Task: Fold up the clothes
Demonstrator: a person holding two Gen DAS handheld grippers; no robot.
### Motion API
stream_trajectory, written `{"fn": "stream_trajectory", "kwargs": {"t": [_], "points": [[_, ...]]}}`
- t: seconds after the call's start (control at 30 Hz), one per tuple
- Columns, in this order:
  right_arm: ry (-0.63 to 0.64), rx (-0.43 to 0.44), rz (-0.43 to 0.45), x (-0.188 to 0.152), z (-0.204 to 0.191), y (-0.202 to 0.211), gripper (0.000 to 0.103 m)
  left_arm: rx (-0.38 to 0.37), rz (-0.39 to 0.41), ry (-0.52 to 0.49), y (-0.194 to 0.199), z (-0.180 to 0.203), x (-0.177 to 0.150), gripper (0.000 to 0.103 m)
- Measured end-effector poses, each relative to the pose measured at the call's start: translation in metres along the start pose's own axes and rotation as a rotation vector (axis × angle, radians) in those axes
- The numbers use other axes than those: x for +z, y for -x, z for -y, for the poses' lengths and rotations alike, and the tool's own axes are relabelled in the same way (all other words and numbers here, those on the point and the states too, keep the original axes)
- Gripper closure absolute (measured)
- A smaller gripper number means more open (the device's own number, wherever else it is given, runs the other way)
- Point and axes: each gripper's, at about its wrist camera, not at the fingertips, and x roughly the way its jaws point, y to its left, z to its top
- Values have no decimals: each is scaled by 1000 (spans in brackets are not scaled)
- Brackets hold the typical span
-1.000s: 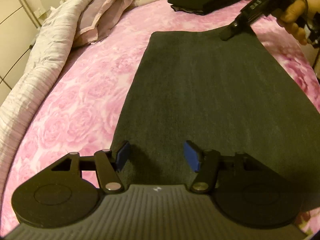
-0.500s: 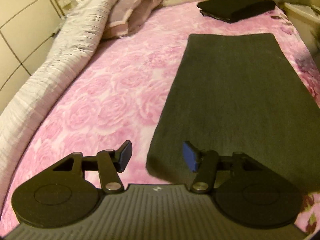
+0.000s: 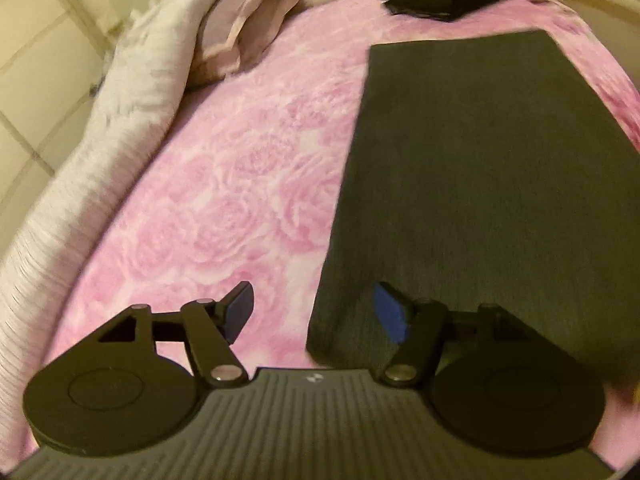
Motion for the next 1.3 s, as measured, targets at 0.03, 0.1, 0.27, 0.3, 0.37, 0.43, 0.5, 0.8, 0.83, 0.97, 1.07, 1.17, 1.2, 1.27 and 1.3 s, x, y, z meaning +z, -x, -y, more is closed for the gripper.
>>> {"fn": "stream_trajectory", "kwargs": {"t": [0.03, 0.1, 0.27, 0.3, 0.37, 0.43, 0.5, 0.8, 0.83, 0.97, 1.07, 1.17, 1.2, 1.27, 1.3], "points": [[7, -26, 11, 0, -1, 7, 65, 11, 13, -56, 8, 5, -8, 30], [83, -54, 1, 0, -21, 8, 56, 35, 32, -192, 21, 18, -27, 28], [289, -25, -116, -15, -87, -39, 44, 42, 106, -475, 37, 52, -59, 22], [328, -17, -149, -21, -101, -52, 44, 50, 117, -544, 36, 60, -63, 22], [459, -91, -182, -34, -120, -75, 44, 75, 144, -661, 30, 70, -69, 20], [631, -219, -204, -47, -133, -94, 45, 83, 163, -738, 20, 72, -72, 19], [779, -288, -213, -58, -137, -103, 47, 92, 188, -808, 9, 72, -75, 18], [754, -265, -169, -40, -106, -59, 86, 185, 278, -1142, -26, 80, -79, 40], [729, -258, -169, -38, -102, -53, 86, 186, 275, -1170, -30, 83, -78, 44], [664, -257, -153, -41, -101, -34, 81, 188, 238, -1178, -34, 90, -72, 66], [661, -274, -168, -51, -108, -32, 62, 196, 223, -1144, -30, 91, -67, 75], [783, -330, -165, -67, -115, -36, 53, 200, 211, -1115, -25, 91, -62, 77], [838, -347, -161, -74, -117, -41, 53, 204, 209, -1109, -23, 91, -61, 78], [931, -365, -157, -85, -118, -51, 57, 223, 217, -1094, -18, 90, -61, 79], [967, -366, -156, -89, -119, -54, 64, 232, 220, -1080, -12, 90, -63, 80]]}}
